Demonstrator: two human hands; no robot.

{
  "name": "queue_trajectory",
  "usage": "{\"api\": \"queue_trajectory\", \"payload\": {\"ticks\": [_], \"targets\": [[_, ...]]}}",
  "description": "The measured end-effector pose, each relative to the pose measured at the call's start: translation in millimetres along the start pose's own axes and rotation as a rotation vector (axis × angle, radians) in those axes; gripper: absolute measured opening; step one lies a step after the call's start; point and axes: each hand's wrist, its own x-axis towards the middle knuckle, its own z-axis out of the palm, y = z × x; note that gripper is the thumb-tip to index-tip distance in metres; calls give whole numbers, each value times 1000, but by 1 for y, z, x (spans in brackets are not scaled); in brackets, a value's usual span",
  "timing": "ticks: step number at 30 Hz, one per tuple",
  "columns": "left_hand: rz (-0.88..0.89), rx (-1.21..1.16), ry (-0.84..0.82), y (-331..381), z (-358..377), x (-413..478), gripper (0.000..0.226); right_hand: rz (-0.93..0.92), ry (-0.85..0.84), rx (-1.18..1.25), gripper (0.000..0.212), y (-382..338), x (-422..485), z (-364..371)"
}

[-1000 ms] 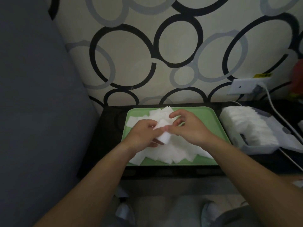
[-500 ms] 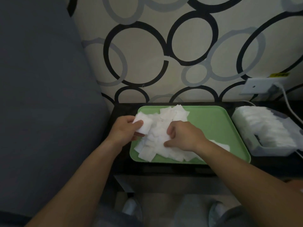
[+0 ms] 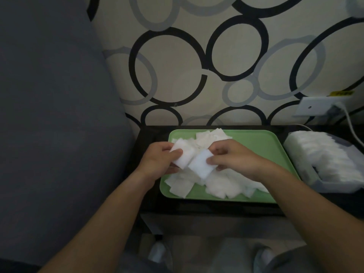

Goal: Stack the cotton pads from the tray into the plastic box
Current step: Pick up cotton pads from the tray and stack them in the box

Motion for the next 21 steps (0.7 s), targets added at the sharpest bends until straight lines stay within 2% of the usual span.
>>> {"api": "queue_trajectory", "payload": {"ticks": [2,4,10,15,19,21], "targets": [[10,-11,-34,3,8,-4,14,-31,-45,166,6,-3,-4,-2],[21,-8,-64,8,17,-6,15,-46,-30,218,11,-4,-5,-1],[41,-14,-144,18,36,-12,16,-34,142,220,16,-1,-4,-5],[28,-56,-161,24,49,-17,19,-6,199,222,17,0,-8,-10],[-57,-149,-120,29,60,-17,27,15,242,130,20,2,-11,-15],[-23,-124,-149,28,64,-18,24,15,269,104,21,3,-13,-16]]}}
